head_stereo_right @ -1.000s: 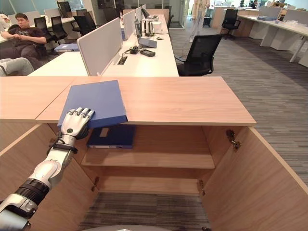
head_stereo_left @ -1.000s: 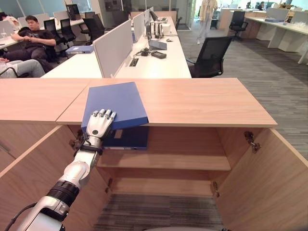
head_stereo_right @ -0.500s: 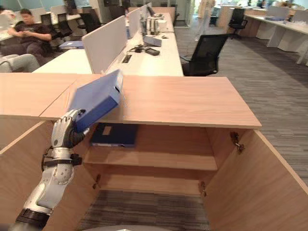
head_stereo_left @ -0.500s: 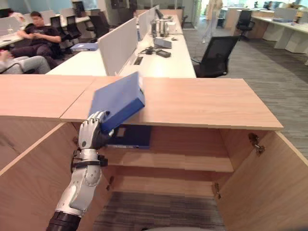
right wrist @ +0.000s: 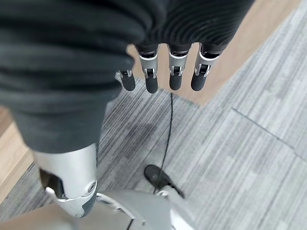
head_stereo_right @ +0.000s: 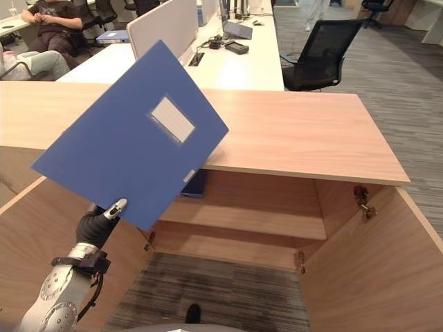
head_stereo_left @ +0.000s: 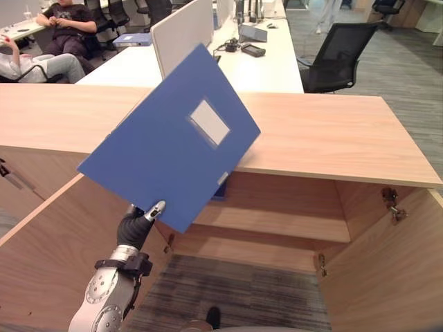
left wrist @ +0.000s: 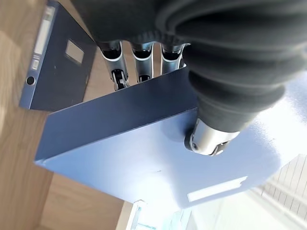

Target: Put the empty folder in the office cabinet

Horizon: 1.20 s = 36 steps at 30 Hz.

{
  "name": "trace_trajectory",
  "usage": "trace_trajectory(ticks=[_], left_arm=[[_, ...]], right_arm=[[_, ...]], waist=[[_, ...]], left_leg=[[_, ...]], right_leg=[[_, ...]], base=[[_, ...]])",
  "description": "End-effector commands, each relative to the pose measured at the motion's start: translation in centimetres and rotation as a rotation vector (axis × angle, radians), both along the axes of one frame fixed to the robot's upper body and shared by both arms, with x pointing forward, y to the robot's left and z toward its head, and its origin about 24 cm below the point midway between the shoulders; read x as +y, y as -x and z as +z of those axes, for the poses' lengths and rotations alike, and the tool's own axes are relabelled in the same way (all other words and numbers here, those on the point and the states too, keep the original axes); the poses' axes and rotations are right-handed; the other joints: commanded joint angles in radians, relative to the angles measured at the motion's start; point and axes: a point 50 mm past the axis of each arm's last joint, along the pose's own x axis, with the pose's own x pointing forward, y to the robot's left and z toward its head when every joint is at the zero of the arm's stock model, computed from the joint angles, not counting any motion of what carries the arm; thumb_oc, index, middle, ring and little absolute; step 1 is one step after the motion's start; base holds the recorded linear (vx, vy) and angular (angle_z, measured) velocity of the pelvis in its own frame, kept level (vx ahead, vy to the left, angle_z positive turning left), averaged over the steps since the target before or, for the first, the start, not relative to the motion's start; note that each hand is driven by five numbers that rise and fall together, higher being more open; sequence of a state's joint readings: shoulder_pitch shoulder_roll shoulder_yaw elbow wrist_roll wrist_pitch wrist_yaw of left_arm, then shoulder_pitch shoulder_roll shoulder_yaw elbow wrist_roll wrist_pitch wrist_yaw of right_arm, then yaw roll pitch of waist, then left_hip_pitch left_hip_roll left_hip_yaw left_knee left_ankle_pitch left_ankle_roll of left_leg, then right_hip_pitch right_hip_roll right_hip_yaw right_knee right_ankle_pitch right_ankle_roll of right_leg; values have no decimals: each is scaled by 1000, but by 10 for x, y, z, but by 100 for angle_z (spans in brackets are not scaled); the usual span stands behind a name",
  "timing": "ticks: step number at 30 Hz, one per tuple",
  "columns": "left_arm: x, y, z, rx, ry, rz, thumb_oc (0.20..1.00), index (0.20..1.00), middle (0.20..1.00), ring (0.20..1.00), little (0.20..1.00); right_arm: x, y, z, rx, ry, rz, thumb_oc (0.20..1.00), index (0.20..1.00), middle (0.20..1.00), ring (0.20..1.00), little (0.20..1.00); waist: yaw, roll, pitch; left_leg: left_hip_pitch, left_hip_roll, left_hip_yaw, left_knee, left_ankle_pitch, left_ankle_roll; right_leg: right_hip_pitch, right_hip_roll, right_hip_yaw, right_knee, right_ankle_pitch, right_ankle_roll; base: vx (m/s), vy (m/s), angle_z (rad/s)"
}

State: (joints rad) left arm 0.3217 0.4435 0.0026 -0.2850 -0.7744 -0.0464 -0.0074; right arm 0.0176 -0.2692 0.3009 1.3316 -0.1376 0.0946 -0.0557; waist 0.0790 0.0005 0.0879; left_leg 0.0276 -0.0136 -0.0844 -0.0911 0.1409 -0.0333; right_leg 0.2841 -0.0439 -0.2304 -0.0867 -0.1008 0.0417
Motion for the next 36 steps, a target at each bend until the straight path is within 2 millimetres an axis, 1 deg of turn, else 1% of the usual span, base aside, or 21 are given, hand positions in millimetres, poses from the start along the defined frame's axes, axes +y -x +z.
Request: trace_trajectory(ticks=[1,5,13,15,16,17,18,20,23,26,31,33,34,36], left_arm=[[10,-6,33,-167,20,41,200,200,200,200,200],[11,-6,32,-165,31,57,200,200,200,200,200],[7,-9,28,-148,64,38,200,200,200,200,200],[3,-10,27,-141,89,19,200,200,200,200,200],[-8,-14,26,-136,123,-58,200,200,200,200,200],[-8,-14,26,-136,123,-59,200,200,200,200,200],[-14,-15,28,-140,112,-99,200,200,200,200,200],[-23,-17,34,-146,80,-191,200,200,200,200,200],[-31,-17,56,-212,-72,-353,200,200,200,200,200],[-37,-18,71,-265,-120,-445,200,200,200,200,200],[-43,-20,80,-287,-146,-514,200,200,200,200,200],[-42,-20,86,-291,-239,-555,200,200,200,200,200],[-38,-20,87,-283,-299,-570,200,200,200,200,200],[-34,-20,86,-262,-359,-581,200,200,200,200,200]], right_arm=[[1,-11,1,-2,1,0,1000,1000,1000,1000,1000],[2,-12,1,-3,-6,0,1000,1000,1000,1000,1000],[6,-14,0,-10,-20,10,1000,1000,1000,1000,1000],[6,-15,0,-12,-21,12,1000,1000,1000,1000,1000],[7,-16,0,-14,-22,20,1000,1000,1000,1000,1000],[7,-16,0,-14,-22,20,1000,1000,1000,1000,1000],[8,-17,0,-15,-24,28,1000,1000,1000,1000,1000],[9,-16,0,-10,-26,45,1000,1000,1000,1000,1000],[14,-16,-2,-6,-39,79,1000,1000,1000,1000,1000],[18,-20,-2,-7,-46,113,1000,1000,1000,1000,1000],[20,-21,-2,-5,-51,134,1000,1000,1000,1000,1000],[21,-17,-3,8,-57,143,1000,1000,1000,1000,1000],[22,-15,-3,16,-60,146,1000,1000,1000,1000,1000],[22,-14,-4,20,-69,146,1000,1000,1000,1000,1000]], waist=[[14,-29,-11],[16,-29,-11],[19,-30,-10],[19,-30,-10],[16,-30,-10],[17,-30,-10],[15,-29,-10],[10,-30,-10],[5,-27,-14],[2,-27,-19],[-1,-27,-23],[-5,-26,-27],[-5,-26,-29],[-5,-24,-31]], left_leg=[[100,39,3,4,-179,-1],[99,39,0,4,-178,0],[99,37,-3,4,-179,1],[99,37,-3,4,-179,2],[97,36,-2,4,-179,2],[97,36,-2,4,-179,2],[97,36,-2,4,-179,2],[97,36,-1,4,-180,3],[98,37,0,4,-183,2],[99,38,7,4,-185,1],[100,39,13,4,-186,0],[101,38,15,4,-187,0],[102,38,17,4,-187,-1],[103,38,18,4,-187,-1]], right_leg=[[-96,-69,-22,-1,91,69],[-93,-69,-24,-1,91,68],[-94,-70,-24,-1,91,67],[-94,-70,-24,-1,91,67],[-96,-70,-22,-1,91,67],[-96,-70,-22,-1,91,67],[-96,-69,-21,-1,91,67],[-97,-69,-20,-1,92,68],[-98,-68,-17,-1,93,70],[-99,-68,-14,-1,94,72],[-100,-68,-11,-1,93,73],[-99,-68,-11,-1,93,74],[-99,-67,-9,-1,94,75],[-100,-67,-8,-1,95,76]], base=[[-3,0,4],[-3,-1,2],[-1,0,0],[0,0,0],[0,0,0],[0,0,0],[0,0,0],[0,0,0],[0,0,0],[4,3,-7],[0,0,-1],[0,0,0],[0,0,0],[0,0,0]])
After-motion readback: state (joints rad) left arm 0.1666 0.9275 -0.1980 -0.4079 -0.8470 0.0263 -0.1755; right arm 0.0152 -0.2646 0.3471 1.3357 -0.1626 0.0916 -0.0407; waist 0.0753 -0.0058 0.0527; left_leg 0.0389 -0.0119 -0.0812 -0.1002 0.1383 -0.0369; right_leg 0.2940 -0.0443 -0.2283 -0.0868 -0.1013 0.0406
